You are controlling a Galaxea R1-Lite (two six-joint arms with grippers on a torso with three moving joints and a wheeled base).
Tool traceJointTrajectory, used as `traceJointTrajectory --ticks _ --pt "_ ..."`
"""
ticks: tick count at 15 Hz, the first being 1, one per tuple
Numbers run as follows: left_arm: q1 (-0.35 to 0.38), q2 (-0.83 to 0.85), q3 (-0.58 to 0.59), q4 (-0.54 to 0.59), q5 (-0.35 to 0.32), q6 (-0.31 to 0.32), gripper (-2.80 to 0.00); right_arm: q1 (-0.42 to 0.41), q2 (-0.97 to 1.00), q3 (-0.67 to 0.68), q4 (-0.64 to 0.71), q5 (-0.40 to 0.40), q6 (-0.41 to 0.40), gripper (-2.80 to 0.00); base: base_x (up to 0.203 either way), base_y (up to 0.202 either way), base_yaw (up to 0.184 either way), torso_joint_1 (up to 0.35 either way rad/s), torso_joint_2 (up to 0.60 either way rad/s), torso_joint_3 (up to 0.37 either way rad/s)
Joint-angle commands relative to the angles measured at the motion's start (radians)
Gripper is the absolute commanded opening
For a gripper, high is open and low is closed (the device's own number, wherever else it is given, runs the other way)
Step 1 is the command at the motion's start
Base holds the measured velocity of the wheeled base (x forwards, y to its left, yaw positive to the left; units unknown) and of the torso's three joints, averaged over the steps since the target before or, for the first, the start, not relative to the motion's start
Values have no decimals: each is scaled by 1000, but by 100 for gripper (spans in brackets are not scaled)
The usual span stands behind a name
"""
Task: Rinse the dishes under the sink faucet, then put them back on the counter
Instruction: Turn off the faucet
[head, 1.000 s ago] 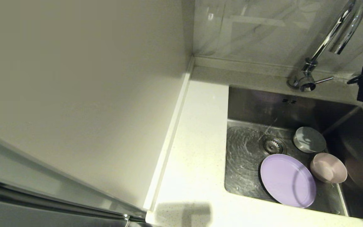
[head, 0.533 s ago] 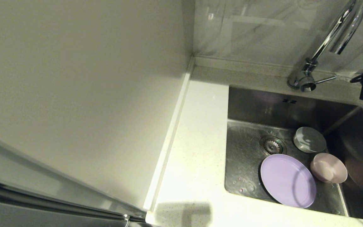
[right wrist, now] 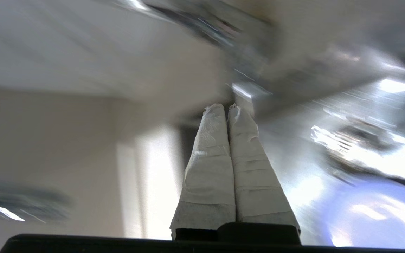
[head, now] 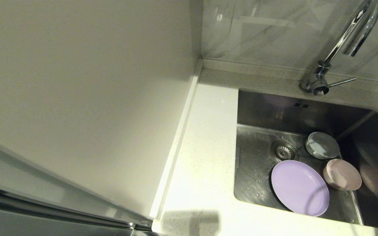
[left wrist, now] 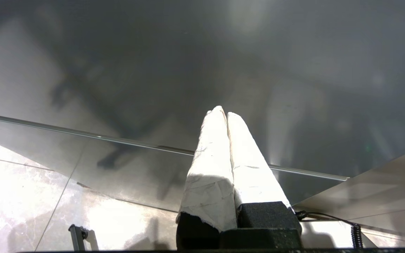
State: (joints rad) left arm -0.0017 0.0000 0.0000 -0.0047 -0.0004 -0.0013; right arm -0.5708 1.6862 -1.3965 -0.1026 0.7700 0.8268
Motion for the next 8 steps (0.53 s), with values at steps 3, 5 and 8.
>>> traceJointTrajectory --ticks 3,5,8 --pt "0 0 3 0 -1 0 -280 -54 -214 284 275 -250 -451 -280 0 0 0 0 0 0" --pt "0 0 3 0 0 0 -280 -69 -296 400 309 -460 -531 -280 0 0 0 0 0 0" --pt "0 0 3 0 -1 0 -280 -72 -347 470 317 -537 -581 -280 0 0 0 0 0 0"
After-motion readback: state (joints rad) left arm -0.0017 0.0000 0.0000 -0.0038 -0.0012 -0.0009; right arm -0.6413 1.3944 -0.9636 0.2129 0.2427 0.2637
